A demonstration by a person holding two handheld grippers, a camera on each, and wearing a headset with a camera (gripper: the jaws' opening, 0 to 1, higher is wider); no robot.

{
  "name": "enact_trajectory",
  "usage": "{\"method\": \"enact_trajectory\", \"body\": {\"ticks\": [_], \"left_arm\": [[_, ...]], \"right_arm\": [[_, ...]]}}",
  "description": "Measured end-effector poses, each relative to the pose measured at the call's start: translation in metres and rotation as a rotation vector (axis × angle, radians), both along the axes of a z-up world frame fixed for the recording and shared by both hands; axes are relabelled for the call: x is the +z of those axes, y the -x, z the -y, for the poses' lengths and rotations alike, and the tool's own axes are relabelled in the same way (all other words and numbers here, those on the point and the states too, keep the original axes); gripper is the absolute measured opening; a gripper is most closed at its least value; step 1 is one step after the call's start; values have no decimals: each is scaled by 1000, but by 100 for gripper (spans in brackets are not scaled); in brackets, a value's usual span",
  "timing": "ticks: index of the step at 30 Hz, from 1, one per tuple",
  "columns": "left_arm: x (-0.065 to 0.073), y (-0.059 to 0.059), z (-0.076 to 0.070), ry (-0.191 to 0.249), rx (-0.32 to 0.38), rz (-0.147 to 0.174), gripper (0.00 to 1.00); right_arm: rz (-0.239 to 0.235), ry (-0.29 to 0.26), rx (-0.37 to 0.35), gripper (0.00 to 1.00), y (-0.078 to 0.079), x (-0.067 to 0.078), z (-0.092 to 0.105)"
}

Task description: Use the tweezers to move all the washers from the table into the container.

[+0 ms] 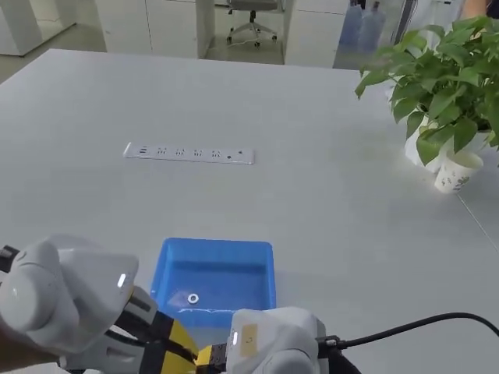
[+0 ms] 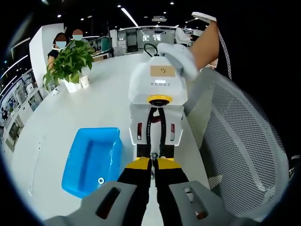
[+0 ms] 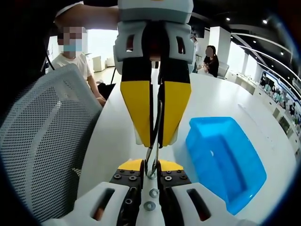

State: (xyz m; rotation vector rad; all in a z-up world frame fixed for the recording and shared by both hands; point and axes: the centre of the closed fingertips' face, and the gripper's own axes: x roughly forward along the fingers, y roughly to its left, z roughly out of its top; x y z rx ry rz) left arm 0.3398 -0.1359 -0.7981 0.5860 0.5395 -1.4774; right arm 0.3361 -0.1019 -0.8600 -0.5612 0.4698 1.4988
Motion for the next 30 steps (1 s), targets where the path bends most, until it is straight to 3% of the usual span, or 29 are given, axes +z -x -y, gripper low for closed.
{"method": "enact_trajectory", "body": {"ticks": [19, 30], "left_arm": [[0, 0, 0, 4, -12, -9, 5], [0, -1, 0, 11, -14, -30, 5]], "right_arm": [[-1, 1, 5, 11, -1, -2, 1], [-31, 0, -2, 9, -1, -3, 1]]}}
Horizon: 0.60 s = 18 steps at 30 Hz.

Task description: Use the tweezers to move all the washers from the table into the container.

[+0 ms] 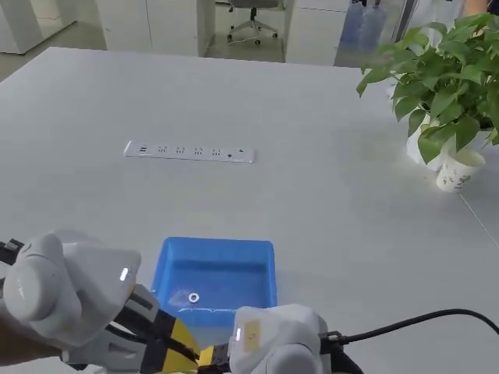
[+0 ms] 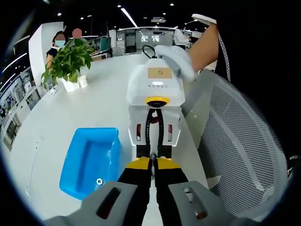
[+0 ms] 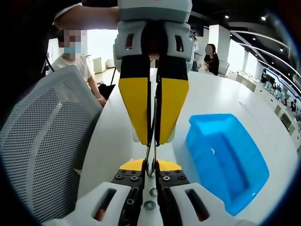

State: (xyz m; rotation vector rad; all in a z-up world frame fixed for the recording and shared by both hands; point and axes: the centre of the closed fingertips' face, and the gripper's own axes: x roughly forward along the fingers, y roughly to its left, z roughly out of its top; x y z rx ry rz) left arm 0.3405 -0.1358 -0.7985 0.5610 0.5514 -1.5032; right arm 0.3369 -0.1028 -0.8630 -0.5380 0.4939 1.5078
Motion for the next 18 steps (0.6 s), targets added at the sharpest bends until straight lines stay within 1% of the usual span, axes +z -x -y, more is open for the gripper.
{"method": "enact_trajectory", "body": {"ticks": [7, 18], "left_arm": [[0, 0, 1, 1, -3, -1, 4], [0, 0, 0, -3, 0, 1, 4]], "right_arm": [[-15, -6, -16, 9, 0, 0, 0], [-26, -8, -28, 8, 0, 1, 0]]}}
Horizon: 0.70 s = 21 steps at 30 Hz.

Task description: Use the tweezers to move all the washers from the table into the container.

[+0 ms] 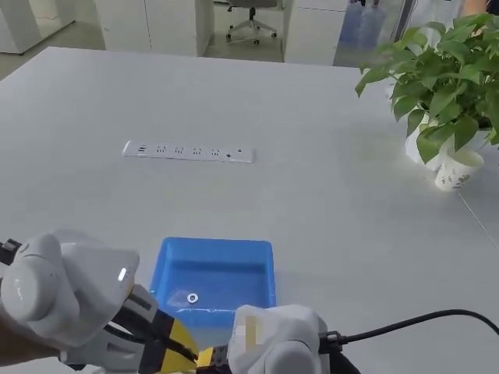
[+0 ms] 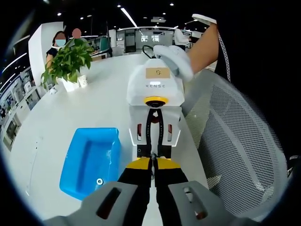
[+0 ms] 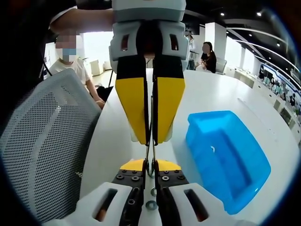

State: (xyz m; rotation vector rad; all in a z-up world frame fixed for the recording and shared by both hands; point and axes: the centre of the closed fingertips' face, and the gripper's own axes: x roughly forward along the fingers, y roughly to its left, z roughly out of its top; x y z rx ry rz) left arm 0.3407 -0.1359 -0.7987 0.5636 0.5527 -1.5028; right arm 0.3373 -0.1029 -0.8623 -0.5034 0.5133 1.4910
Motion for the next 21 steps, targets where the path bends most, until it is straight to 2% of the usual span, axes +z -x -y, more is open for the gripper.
{"method": "enact_trajectory", "body": {"ticks": [21], "left_arm": [[1, 3, 0, -14, -2, -1, 4]], "right_arm": [[-2, 7, 2, 7, 3, 1, 1]]}}
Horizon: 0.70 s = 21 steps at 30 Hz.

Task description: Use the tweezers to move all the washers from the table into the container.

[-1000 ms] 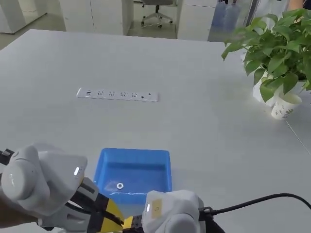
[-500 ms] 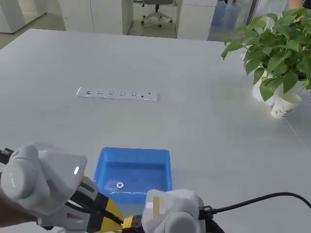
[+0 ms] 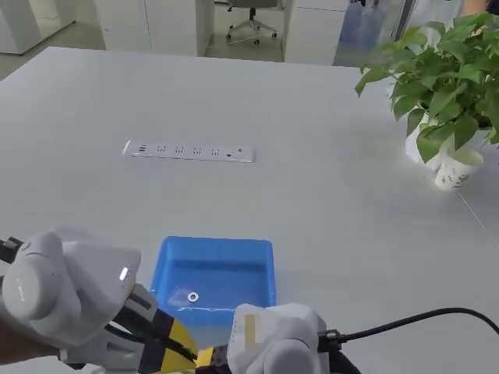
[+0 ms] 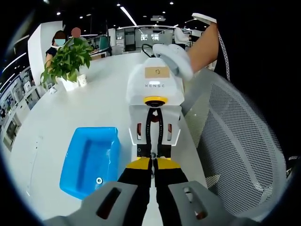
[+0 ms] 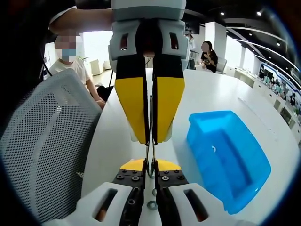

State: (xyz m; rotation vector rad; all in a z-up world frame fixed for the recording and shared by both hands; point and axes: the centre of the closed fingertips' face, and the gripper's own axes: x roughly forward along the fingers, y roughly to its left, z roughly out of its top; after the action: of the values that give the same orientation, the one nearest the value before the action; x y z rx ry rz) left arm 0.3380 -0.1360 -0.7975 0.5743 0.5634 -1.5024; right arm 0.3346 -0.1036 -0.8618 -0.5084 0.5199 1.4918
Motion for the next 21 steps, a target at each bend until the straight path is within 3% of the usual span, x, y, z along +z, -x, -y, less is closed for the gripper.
{"method": "enact_trajectory", "body": {"ticks": [21], "left_arm": [[19, -1, -1, 10, 10, 4, 4]], "right_arm": [[18, -6, 20, 8, -2, 18, -1]]}}
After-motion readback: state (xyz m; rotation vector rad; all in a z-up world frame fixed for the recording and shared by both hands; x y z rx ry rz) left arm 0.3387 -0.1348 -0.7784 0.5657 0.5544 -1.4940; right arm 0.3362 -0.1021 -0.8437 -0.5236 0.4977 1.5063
